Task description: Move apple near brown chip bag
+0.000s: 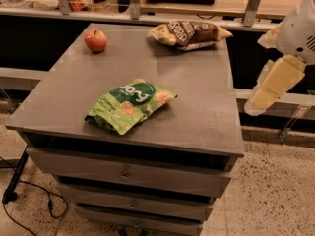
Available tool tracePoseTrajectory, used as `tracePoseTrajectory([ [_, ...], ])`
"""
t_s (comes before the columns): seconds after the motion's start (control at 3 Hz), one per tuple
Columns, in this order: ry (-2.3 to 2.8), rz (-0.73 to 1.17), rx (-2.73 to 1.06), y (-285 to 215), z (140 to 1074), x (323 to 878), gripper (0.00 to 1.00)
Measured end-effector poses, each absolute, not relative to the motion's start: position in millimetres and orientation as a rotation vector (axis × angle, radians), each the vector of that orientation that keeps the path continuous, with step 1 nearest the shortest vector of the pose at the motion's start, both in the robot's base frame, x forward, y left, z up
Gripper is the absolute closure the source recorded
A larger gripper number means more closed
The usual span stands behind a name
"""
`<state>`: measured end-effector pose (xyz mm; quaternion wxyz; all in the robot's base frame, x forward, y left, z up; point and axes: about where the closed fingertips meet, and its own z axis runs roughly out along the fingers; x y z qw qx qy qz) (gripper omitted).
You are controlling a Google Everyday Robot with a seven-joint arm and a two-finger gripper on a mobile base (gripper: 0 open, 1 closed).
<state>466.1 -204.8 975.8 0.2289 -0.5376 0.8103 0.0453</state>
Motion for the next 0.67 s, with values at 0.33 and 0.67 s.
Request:
tracePoseTrajectory([
  [0.33, 2.193, 0.260, -1.293, -196, 976, 482, 0.00],
  [0.67, 2.094, 0.382, -1.139, -185, 965, 486, 0.00],
])
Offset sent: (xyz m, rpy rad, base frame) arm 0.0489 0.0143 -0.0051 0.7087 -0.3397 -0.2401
